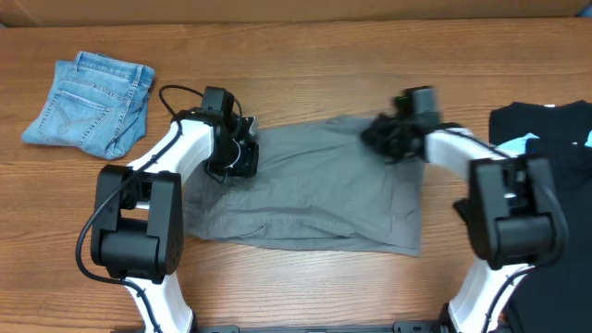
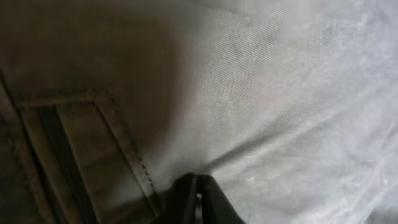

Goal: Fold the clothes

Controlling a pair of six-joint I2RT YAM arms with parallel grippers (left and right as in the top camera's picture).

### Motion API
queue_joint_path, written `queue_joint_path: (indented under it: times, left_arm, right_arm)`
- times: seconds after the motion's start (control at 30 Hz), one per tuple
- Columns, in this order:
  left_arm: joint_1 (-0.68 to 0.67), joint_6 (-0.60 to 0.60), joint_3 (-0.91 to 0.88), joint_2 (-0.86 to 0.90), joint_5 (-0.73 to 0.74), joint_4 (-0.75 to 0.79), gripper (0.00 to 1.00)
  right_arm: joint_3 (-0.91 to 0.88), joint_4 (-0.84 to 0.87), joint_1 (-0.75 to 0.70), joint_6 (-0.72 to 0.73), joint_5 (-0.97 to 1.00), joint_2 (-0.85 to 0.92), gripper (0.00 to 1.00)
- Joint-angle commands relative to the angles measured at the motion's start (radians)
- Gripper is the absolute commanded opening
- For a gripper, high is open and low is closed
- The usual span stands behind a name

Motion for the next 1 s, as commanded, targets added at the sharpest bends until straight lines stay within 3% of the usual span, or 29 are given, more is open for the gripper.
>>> queue_joint_path:
  times: [0.0,0.2,0.47,0.6,0.73,0.97]
  left_arm:
    - [0.044,0.022,-0.022,0.056,-0.121,-0.014,0.13]
    - [0.058,0.023,-0.004,0.056,-0.060,-0.017,0.24]
    - [0.058,0.023,0.212,0.055,0.034,-0.200,0.31]
    - [0.054,0.028,0.331,0.055,0.111,-0.322,0.33]
    - [0.038,0.035,0.346,0.055,0.134,-0.392,0.33]
    - [-0.031,0.121,0.220,0.055,0.133,-0.402,0.23]
  right_arm:
    - [-0.002,-0.032,-0.135,0.009,0.079,-0.003,0.13]
    - [0.027,-0.185,-0.285,-0.152,-0.040,-0.027,0.12]
    - [0.050,-0.428,-0.274,-0.396,-0.057,-0.286,0.16]
    - [0.050,-0.568,-0.224,-0.398,-0.056,-0.415,0.17]
    - [0.045,-0.705,-0.164,-0.394,-0.052,-0.435,0.17]
    - [-0.103,-0.556,-0.056,-0.238,0.146,-0.377,0.16]
